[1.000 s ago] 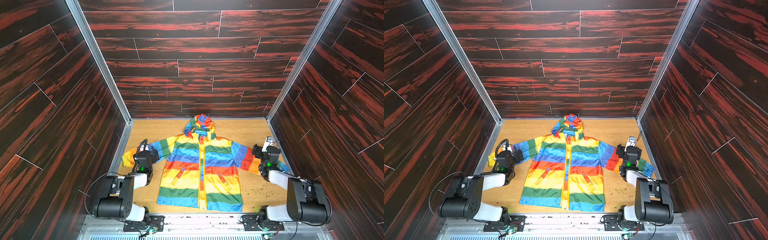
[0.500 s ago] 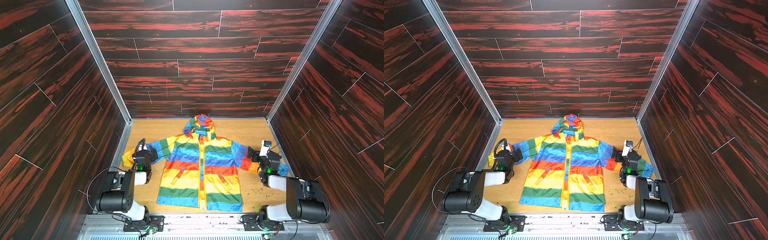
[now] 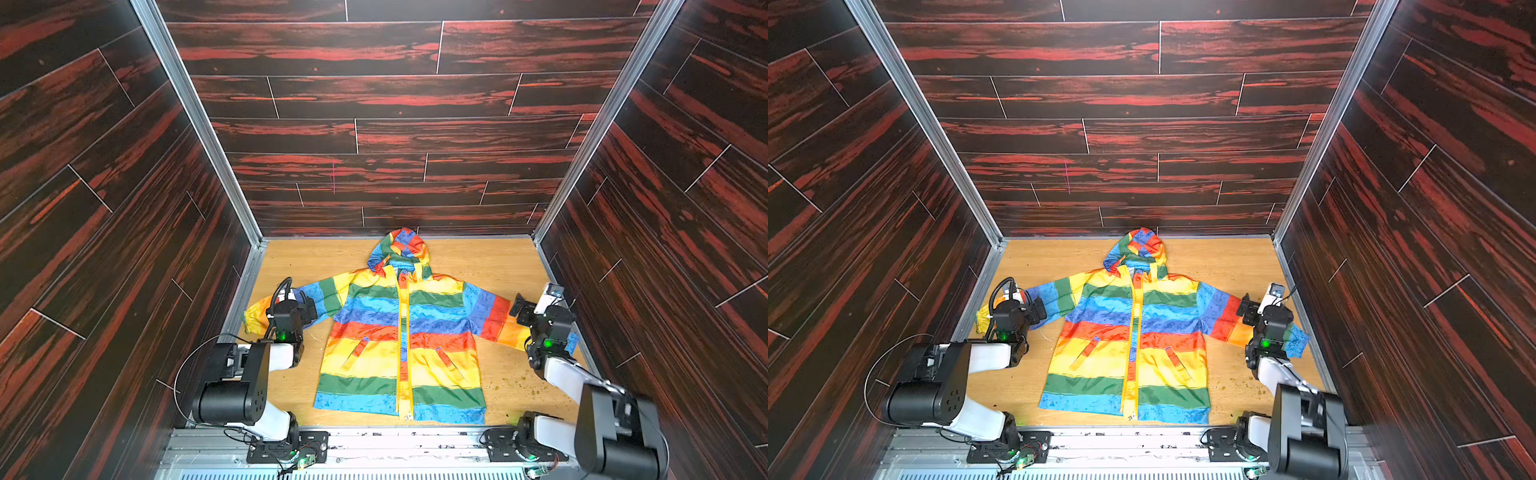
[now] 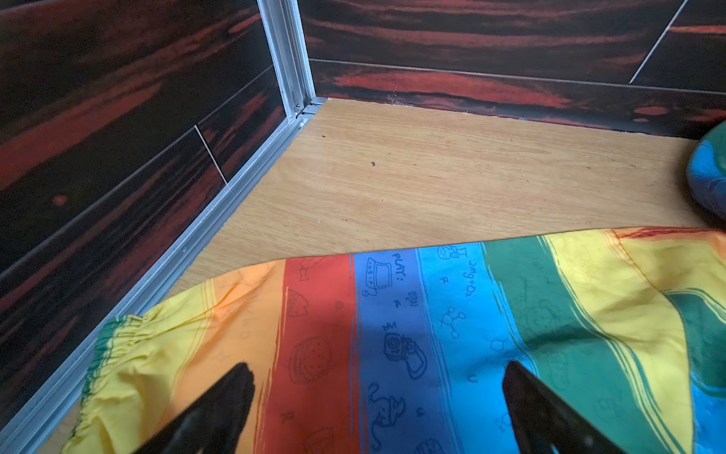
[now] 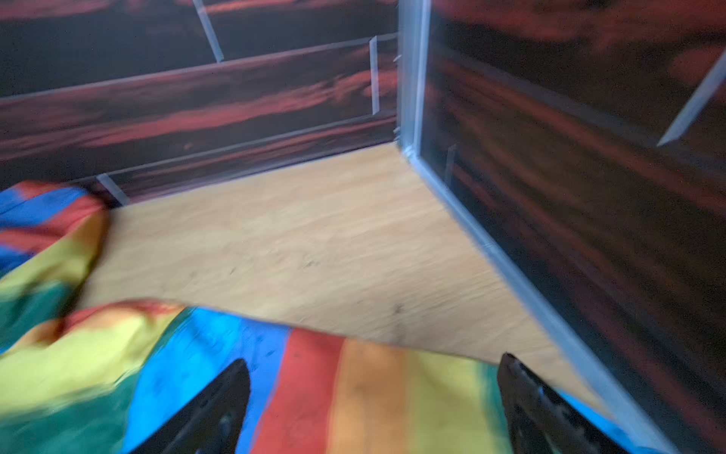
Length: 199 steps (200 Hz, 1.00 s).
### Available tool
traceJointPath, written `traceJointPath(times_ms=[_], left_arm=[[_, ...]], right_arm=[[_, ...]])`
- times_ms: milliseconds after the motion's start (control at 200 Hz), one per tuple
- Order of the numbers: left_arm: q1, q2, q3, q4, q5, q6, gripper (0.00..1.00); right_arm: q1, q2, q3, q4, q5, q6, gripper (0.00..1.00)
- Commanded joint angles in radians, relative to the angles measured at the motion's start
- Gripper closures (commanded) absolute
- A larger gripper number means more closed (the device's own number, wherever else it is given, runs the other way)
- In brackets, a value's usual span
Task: Unzip the jacket
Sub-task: Reset both arms
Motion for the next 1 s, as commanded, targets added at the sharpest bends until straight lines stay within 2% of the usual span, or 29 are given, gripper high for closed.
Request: traceJointPath(times_ms=[0, 135, 190, 270, 316, 361, 401, 992], left_arm=[[0.002, 0.001, 0.013, 0.001, 0.005, -0.006, 0.00], [0.002, 0.000, 0.013, 0.001, 0.005, -0.006, 0.00], [0.002, 0.001, 0.013, 0.001, 0.005, -0.006, 0.00], [0.001, 0.000, 0.013, 0.002, 0.005, -0.006, 0.00], [0.002, 0.000, 0.014, 0.001, 0.005, -0.006, 0.00], [0.002, 0.001, 0.014, 0.001, 0.005, -0.006, 0.00], [0.001, 0.000, 0.013, 0.000, 0.005, -0.006, 0.00], [0.002, -0.003, 0.009, 0.004, 0.007, -0.006, 0.00]], right_arm=[[0.003, 0.111, 0.002, 0.192, -0.175, 0.013, 0.01], [0.008, 0.222, 0.053, 0.197, -0.210, -0.005, 0.01], [0.017, 0.217, 0.046, 0.198, -0.201, -0.019, 0.01], [0.034, 0.237, -0.011, 0.319, -0.171, -0.031, 0.01], [0.048, 0.282, -0.048, 0.448, -0.148, -0.028, 0.01], [0.048, 0.250, -0.031, 0.351, -0.138, -0.037, 0.01], [0.051, 0.272, -0.030, 0.397, -0.136, -0.035, 0.01], [0.054, 0.266, -0.031, 0.383, -0.132, -0.036, 0.01]])
